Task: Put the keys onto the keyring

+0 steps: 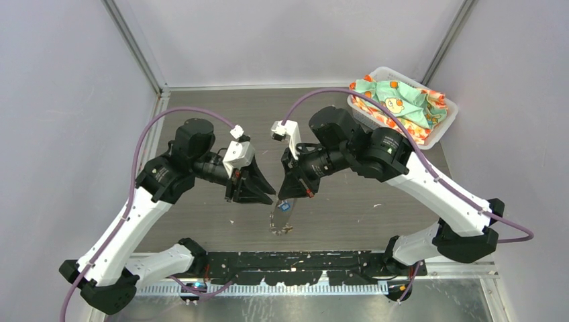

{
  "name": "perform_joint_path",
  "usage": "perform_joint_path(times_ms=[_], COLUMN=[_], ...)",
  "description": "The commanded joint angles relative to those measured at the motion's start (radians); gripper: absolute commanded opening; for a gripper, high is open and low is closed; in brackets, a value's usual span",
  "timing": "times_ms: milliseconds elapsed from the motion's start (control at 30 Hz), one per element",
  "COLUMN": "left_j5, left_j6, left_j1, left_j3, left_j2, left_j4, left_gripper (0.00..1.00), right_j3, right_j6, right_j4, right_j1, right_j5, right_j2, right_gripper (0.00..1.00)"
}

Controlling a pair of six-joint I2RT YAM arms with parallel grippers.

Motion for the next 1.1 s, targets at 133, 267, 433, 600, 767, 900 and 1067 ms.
perform_joint_path(times_ms=[133, 267, 433, 600, 767, 900, 1067], left_j5=[-0.021, -0.063, -0.068, -0.095, -0.097, -0.084, -0.030], left_j6=[0.038, 0.073, 0.103, 0.109, 0.126, 0.124, 0.097], left_j1=[-0.008, -0.007, -0.008, -0.007, -0.008, -0.008, -0.010], left_j3=[-0.004, 0.002, 0.017, 0.031, 0.044, 0.053, 0.037], left_j2=[-0.007, -0.016, -0.024, -0.031, -0.038, -0.040, -0.022], left_j4=[0.000, -0.028, -0.070, -0.074, -0.094, -0.100, -0.084], left_gripper=[0.29, 0.28, 0.28, 0.30, 0.38, 0.40, 0.32], right_j3=[0.078, 0.086, 0.086, 0.091, 0.094, 0.096, 0.112], right_j6=[-0.017, -0.021, -0.025, -0.021, -0.020, -0.019, -0.017], right_j4=[0.017, 0.002, -0.003, -0.009, -0.009, -0.004, 0.001], right_j1=[0.011, 0.011, 0.012, 0.011, 0.015, 0.020, 0.024], right_j5=[-0.061, -0.065, -0.072, -0.082, -0.084, -0.088, -0.102], right_j2=[0.028, 0.036, 0.034, 0.041, 0.045, 0.050, 0.071], right_gripper=[0.01, 0.01, 0.01, 0.01, 0.01, 0.01, 0.01])
